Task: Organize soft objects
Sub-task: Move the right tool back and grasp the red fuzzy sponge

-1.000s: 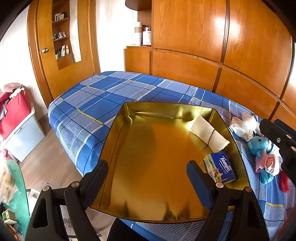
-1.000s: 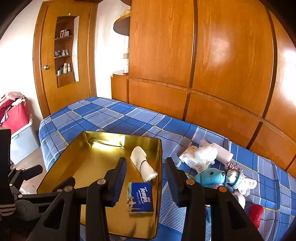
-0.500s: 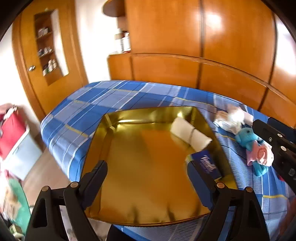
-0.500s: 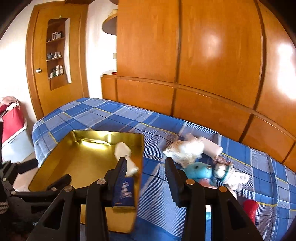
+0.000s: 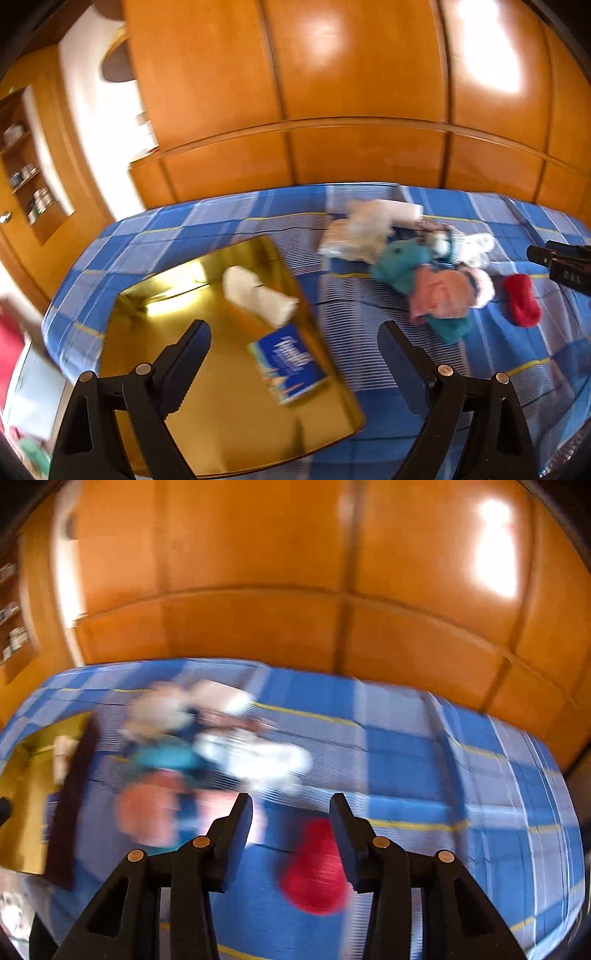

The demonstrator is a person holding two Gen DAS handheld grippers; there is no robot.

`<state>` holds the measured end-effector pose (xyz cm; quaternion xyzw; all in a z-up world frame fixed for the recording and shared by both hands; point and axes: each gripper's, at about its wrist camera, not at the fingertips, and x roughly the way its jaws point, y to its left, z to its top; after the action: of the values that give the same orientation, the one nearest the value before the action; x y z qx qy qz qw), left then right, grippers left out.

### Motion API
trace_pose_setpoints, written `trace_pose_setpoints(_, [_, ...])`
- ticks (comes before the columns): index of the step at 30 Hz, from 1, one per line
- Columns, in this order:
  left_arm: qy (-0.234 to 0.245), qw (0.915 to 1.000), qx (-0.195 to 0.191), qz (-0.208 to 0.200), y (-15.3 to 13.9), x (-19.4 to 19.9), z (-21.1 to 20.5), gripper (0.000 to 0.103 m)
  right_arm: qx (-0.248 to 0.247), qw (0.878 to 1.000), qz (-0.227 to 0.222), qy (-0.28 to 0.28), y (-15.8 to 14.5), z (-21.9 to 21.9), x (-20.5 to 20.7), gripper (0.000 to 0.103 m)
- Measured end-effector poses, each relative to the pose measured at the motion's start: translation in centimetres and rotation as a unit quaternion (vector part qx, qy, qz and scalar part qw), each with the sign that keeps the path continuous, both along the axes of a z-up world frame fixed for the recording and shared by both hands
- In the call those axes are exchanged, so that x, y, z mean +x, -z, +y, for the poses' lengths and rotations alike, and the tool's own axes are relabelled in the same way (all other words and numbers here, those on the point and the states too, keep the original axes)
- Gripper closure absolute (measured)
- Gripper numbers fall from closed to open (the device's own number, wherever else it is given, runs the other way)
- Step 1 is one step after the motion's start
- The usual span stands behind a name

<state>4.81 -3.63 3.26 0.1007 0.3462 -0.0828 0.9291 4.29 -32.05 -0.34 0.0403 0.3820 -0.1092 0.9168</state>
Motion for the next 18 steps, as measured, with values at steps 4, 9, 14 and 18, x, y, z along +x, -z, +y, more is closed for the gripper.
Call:
trace_pose_setpoints(4, [0.039,0.9992,0.008,0.007,0.3,0.2,-3.4,0.011,0.031,0.998,0.018,0.048,2.0,-4.9,-0.9,0.049])
trace_pose_setpoints(9, [0.077,0.9967,0.001,0.027,1.3,0.9,-7.2,0.011,0.109,0.991,0.043,0.056,3.8,-6.9,-0.6,0.048])
trace_pose_setpoints(14, [0.098,0.9948,0.007,0.028,2.0,1.4,-10.4,0.011,0.094,0.993,0.060,0.036,4.3,-5.9,-0.4,0.044])
trace_pose_setpoints(18, [0.125,0.9919,0.015,0.016,2.3,1.5,-12.4,0.011,0.083,0.993,0.085,0.019,5.3,-5.0,0.5,0.044])
